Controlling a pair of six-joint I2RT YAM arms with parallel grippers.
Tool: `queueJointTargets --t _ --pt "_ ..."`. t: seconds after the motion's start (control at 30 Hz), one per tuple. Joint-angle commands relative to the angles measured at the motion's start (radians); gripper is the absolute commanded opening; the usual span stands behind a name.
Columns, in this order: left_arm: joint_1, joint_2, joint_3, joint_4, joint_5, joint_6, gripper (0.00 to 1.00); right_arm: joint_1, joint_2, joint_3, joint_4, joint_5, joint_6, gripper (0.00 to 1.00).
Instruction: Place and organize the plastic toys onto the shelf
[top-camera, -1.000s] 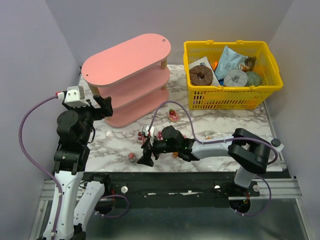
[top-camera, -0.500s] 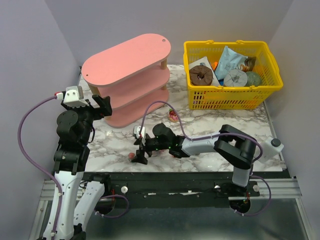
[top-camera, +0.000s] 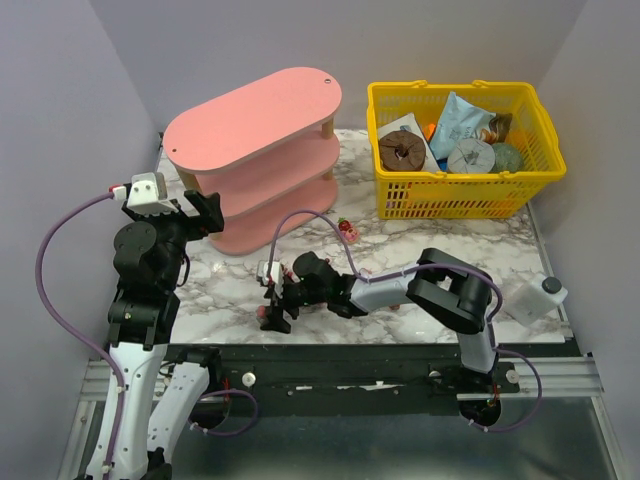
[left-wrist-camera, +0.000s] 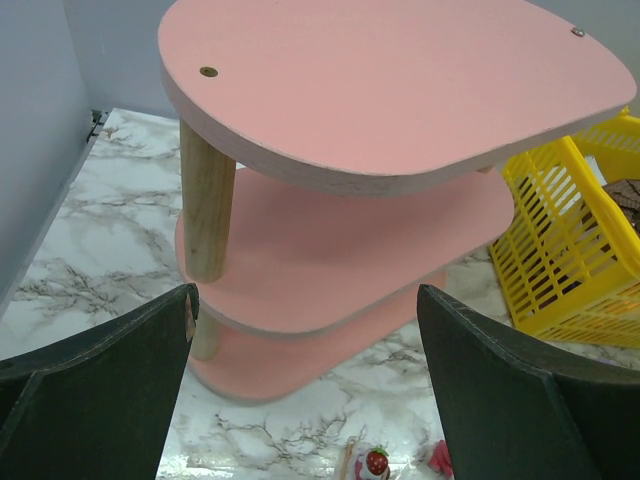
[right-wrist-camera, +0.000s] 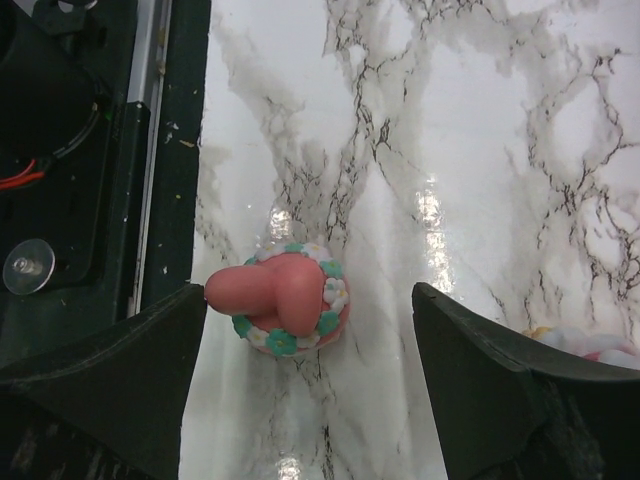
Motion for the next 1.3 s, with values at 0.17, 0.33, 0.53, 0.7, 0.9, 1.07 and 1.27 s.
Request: queueJointTargets --t 0.17,0.33,0.53,0.7,0.9,1.07,1.27 --pt "0.004 -0.007 -0.016 0.008 -0.025 0.0 0.99 0.011 0.062 0.046 -0.008 0.033 0.004 0.82" --pt "0.004 -0.004 -0.014 0.008 -0.024 -0.001 0.99 0.013 0.07 0.037 0.025 0.06 0.021 0.78" --pt "0.004 -0.003 -0.013 0.005 -0.027 -0.003 0.99 0.013 0.068 0.034 0.042 0.053 0.04 0.53" --pt "0.004 -0.001 -0.014 0.004 -0.027 -0.001 0.99 0.013 0.041 0.018 0.057 0.058 0.055 0.34" --pt "0.004 -0.001 -0.013 0.002 -0.029 -0.004 0.99 0.011 -0.054 0.009 0.021 0.107 0.069 0.25" --pt "0.004 0.002 -0.011 0.001 -0.029 -0.004 0.99 0.011 -0.155 0.027 -0.056 0.184 0.078 0.22" --pt "0.004 0.0 -0.013 -0.001 -0.033 -0.004 0.99 0.01 -0.237 0.104 -0.215 0.346 0.148 0.22"
